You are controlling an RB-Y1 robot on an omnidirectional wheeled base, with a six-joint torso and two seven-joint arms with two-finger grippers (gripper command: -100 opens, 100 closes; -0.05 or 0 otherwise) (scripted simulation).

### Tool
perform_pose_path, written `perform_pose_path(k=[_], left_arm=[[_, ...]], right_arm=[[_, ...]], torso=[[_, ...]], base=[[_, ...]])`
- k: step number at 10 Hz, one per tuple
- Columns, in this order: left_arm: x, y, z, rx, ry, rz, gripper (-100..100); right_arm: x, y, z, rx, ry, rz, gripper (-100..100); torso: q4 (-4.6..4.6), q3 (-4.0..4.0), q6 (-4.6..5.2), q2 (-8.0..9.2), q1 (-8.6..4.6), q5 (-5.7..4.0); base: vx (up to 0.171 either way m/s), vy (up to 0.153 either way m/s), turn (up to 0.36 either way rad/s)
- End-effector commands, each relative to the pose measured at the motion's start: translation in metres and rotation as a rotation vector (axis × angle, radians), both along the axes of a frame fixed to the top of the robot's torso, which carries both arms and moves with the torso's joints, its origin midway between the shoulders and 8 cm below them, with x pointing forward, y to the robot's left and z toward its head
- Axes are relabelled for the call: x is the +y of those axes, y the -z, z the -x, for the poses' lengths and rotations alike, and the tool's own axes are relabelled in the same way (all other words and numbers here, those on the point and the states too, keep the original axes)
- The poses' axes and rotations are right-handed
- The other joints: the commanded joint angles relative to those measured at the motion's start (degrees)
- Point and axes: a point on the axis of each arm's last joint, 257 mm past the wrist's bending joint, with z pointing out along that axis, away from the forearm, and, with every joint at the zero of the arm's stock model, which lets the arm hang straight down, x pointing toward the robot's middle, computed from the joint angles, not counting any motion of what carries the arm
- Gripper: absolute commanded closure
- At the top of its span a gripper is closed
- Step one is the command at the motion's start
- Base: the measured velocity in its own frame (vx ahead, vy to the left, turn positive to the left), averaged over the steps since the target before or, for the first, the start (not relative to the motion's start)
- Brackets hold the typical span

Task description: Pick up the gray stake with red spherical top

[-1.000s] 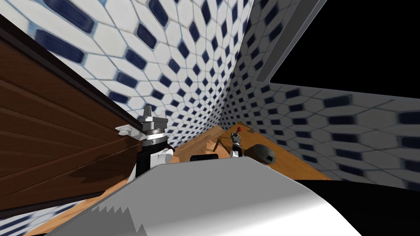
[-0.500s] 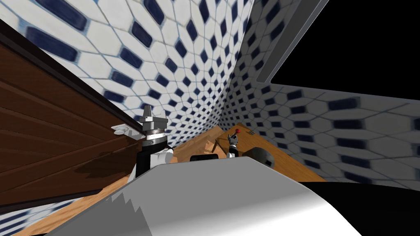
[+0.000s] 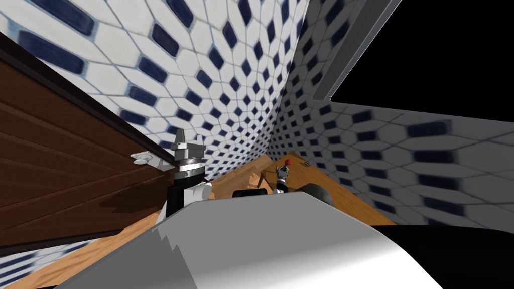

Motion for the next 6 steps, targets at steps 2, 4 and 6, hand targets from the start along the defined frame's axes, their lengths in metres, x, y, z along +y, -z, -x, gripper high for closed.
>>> perform_pose_path(k=[2,4,6], left_arm=[[0.000,0.000,0.000,0.000,0.000,0.000,0],[0.000,0.000,0.000,0.000,0.000,0.000,0],[0.000,0.000,0.000,0.000,0.000,0.000,0]], right_arm=[[0.019,-0.002,0.004,0.000,0.010,0.009,-100],[0.049,-0.008,0.015,-0.012,0.037,-0.017,-100],[0.049,-0.008,0.015,-0.001,0.037,0.006,-100]], torso=[[0.01,0.02,-0.01,0.03,-0.01,0.00],[-0.01,-0.04,-0.01,-0.08,-0.07,-0.01],[0.00,-0.01,0.00,-0.01,-0.14,-0.03]], base=[[0.013,-0.095,0.042],[0.038,-0.145,0.066],[0.011,-0.094,0.020]])
